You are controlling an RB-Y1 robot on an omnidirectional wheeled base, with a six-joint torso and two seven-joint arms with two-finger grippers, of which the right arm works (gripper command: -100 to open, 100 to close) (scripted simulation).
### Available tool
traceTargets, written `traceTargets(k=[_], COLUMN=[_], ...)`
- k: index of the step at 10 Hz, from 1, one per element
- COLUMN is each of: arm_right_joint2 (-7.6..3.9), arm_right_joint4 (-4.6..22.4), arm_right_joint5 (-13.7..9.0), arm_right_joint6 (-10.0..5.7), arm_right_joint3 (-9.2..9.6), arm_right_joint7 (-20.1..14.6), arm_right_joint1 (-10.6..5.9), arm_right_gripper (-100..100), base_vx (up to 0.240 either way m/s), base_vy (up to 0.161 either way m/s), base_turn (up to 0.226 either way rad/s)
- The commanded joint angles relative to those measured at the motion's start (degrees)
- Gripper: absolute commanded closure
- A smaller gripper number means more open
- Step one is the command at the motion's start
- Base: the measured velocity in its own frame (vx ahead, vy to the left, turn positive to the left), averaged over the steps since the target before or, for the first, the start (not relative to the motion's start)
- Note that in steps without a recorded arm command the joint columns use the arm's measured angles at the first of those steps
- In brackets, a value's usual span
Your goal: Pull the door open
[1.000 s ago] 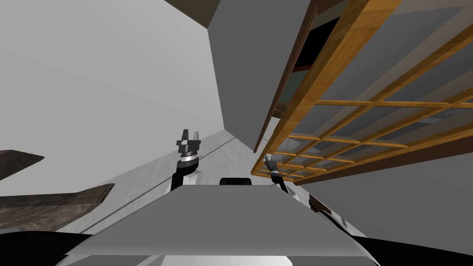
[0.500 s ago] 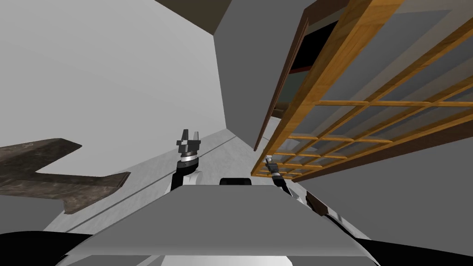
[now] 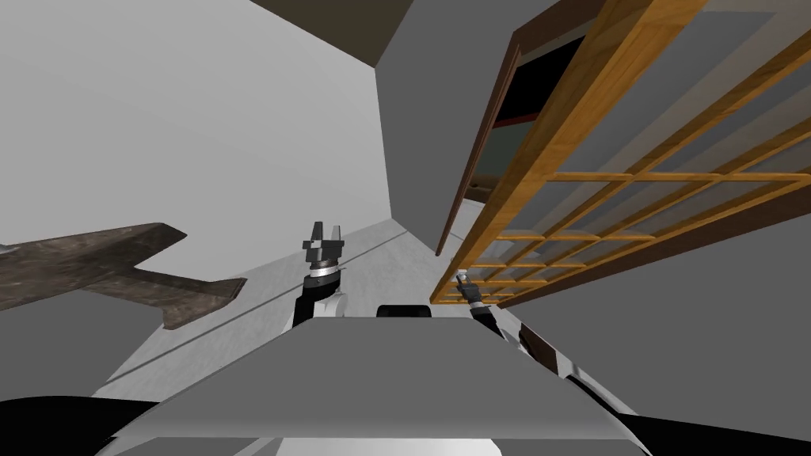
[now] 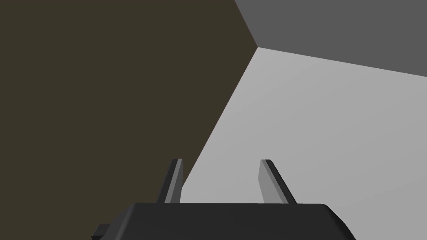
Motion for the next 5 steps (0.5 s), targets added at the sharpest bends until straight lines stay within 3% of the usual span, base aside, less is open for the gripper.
traceTargets(k=[1,2,5], arm_right_joint2=[-0.74,-0.58,-1.14], arm_right_joint4=[0.3,-0.4,0.5], arm_right_joint5=[0.5,0.3,0.8], arm_right_joint6=[-1.62,-0.56,-2.39], arm_right_joint3=[0.76,0.46,1.24], arm_right_joint7=[-1.1,-0.6,-1.5], arm_right_joint1=[0.52,0.61,1.14], arm_right_gripper=[100,100,100], base_vx=[-0.183,-0.076,-0.153], base_vy=[-0.054,-0.024,-0.051], base_turn=[0.085,0.021,0.135])
